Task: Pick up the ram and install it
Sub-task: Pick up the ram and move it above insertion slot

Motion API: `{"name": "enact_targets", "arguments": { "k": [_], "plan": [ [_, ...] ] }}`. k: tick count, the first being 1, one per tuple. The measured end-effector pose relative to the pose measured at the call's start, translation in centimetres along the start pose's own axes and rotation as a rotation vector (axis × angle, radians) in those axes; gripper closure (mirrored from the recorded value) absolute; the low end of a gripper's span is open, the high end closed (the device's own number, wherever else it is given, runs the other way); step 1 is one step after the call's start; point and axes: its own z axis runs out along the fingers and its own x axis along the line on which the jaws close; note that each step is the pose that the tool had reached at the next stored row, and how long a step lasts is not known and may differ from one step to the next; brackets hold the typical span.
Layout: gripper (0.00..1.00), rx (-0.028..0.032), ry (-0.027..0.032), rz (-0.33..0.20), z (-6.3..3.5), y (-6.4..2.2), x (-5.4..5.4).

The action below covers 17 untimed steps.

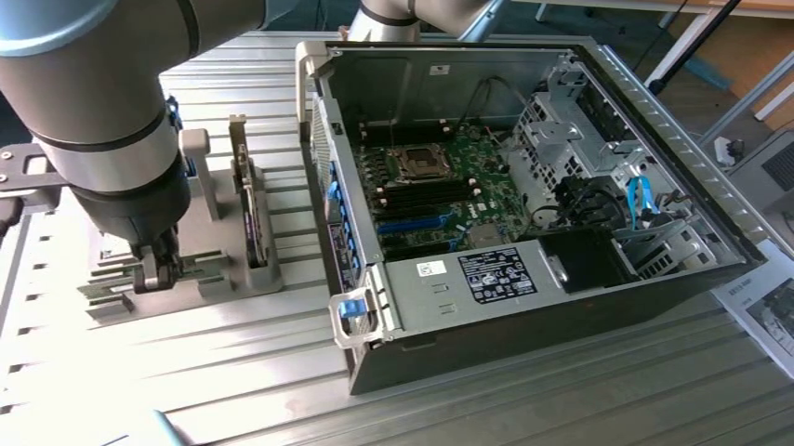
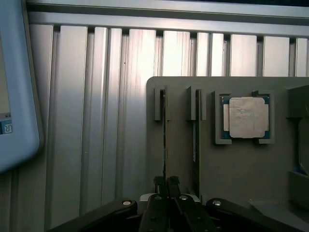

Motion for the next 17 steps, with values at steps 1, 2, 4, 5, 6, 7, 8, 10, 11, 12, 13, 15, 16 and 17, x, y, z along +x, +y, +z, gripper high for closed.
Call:
{"name": "enact_targets", "arguments": {
  "k": [1, 2, 4, 5, 6, 7, 8, 10, 11, 12, 13, 15, 16, 17],
  "plan": [
    [0.88, -0.0001, 0.0001, 0.000, -0.31, 0.01, 0.0],
    [0.88, 0.0000, 0.0001, 0.000, -0.53, 0.02, 0.0],
    [0.88, 0.0001, 0.0000, 0.000, -1.00, 0.04, 0.0],
    [0.88, 0.0000, 0.0001, 0.000, -1.40, 0.06, 0.0],
    [0.88, 0.0000, 0.0000, 0.000, -1.83, 0.08, 0.0],
    [0.88, 0.0001, 0.0000, 0.000, -2.13, 0.09, 0.0],
    [0.88, 0.0000, 0.0000, 0.000, -2.41, 0.11, 0.0],
    [0.88, -0.0001, 0.0001, 0.000, -3.02, 0.13, 0.0],
    [0.88, 0.0000, 0.0000, 0.000, -3.22, 0.14, 0.0],
    [0.88, 0.0000, 0.0000, 0.000, -3.66, 0.16, -0.1],
    [0.88, 0.0000, 0.0000, 0.000, -3.98, 0.17, -0.1],
    [0.88, 0.0000, 0.0000, 0.000, -4.67, 0.21, -0.1],
    [0.88, 0.0000, 0.0000, 0.000, -5.03, 0.22, -0.1],
    [0.88, -0.0001, 0.0001, 0.000, -5.33, 0.23, -0.1]
  ]
}}
